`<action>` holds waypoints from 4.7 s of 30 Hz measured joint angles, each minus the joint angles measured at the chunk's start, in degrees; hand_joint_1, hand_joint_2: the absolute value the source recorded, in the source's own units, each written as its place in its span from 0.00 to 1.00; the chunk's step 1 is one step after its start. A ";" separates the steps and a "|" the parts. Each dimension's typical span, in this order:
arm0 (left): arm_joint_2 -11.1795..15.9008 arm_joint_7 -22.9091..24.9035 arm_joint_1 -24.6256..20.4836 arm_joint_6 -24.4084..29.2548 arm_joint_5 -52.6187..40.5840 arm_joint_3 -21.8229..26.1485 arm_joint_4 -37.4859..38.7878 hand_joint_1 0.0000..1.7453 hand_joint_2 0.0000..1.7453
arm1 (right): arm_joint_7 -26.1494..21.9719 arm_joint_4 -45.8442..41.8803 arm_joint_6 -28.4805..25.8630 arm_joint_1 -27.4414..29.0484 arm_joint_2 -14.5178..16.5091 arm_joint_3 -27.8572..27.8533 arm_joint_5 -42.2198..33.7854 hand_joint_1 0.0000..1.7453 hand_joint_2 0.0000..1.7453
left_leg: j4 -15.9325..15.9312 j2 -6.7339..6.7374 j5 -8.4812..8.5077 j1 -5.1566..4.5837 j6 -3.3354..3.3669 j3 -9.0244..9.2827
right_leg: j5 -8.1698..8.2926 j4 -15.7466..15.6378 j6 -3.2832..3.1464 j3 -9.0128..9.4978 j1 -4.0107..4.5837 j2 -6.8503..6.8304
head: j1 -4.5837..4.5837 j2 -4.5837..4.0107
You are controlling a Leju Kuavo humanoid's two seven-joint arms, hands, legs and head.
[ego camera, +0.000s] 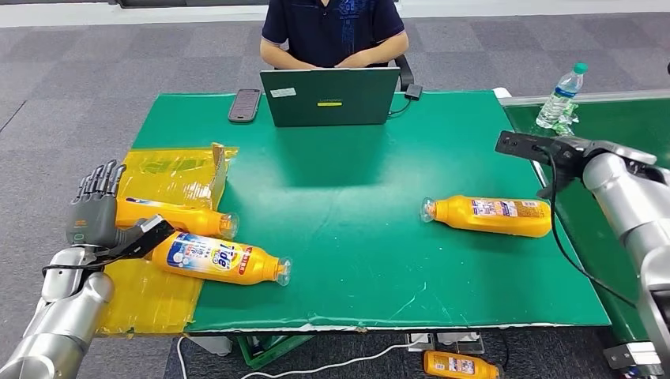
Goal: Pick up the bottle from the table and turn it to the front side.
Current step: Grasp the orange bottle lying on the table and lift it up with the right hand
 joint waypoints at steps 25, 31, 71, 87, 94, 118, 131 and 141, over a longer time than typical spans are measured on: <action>-2.22 -0.33 -4.94 -0.59 1.29 -0.41 4.44 0.00 1.00 | 5.63 13.25 1.87 -11.52 4.74 13.20 1.90 0.00 1.00 | 0.00 0.01 0.00 0.01 0.00 -0.01 | 0.00 -0.01 0.00 -0.03 0.02 0.03 | 0.01 0.01; -2.31 -0.39 -4.46 -0.59 1.66 -0.41 4.43 0.00 1.00 | 5.72 13.34 -3.47 -9.29 4.87 13.24 1.05 0.00 1.00 | 0.00 0.00 0.00 0.01 0.00 -0.01 | 0.00 -0.01 0.00 -0.02 0.04 0.02 | 0.01 0.01; -2.02 -1.74 -2.60 -0.67 4.30 -0.40 3.76 0.00 1.00 | 1.84 14.22 -10.78 5.16 5.89 13.27 -3.46 0.00 1.00 | 0.00 -0.02 0.00 0.02 0.00 -0.02 | -0.01 -0.01 0.00 0.00 0.03 -0.03 | 0.01 0.01; -1.09 -3.68 1.89 0.04 6.87 -0.40 1.78 0.00 1.00 | -1.48 14.31 -17.17 12.42 5.91 13.23 -7.90 0.26 1.00 | 0.00 -0.02 -0.01 0.04 0.00 0.06 | -0.04 -0.02 0.00 0.08 0.06 -0.04 | 0.00 0.00; -1.08 -3.62 2.49 0.04 7.07 -0.40 1.39 0.00 1.00 | -1.70 14.30 -17.18 12.94 5.92 13.10 -8.26 1.00 1.00 | 0.00 0.00 -0.05 0.03 0.06 0.21 | -0.03 -0.05 0.02 0.24 0.03 -0.02 | 0.00 0.01; -1.61 -4.20 3.49 0.02 7.40 -0.40 0.90 0.00 1.00 | -8.08 13.28 -21.77 13.01 7.10 10.51 -11.39 1.00 1.00 | 0.02 -0.03 -0.02 0.03 0.06 0.17 | 0.03 -0.02 0.06 0.25 0.03 -0.04 | 0.01 0.00; -7.35 -4.62 0.57 -1.08 8.13 -1.68 1.69 0.00 1.00 | -14.24 3.93 -28.13 8.76 18.96 2.78 -20.11 1.00 1.00 | 0.01 0.09 0.02 0.05 0.00 0.08 | 0.03 0.00 0.03 0.06 0.06 0.12 | 0.00 0.01; -10.30 -6.15 0.16 -6.47 17.64 -2.03 0.51 0.00 1.00 | -17.09 0.39 -28.16 8.77 25.22 0.52 -22.52 1.00 1.00 | 0.01 0.06 0.01 0.04 0.00 0.01 | 0.03 -0.01 0.04 0.00 0.03 0.09 | 0.00 0.01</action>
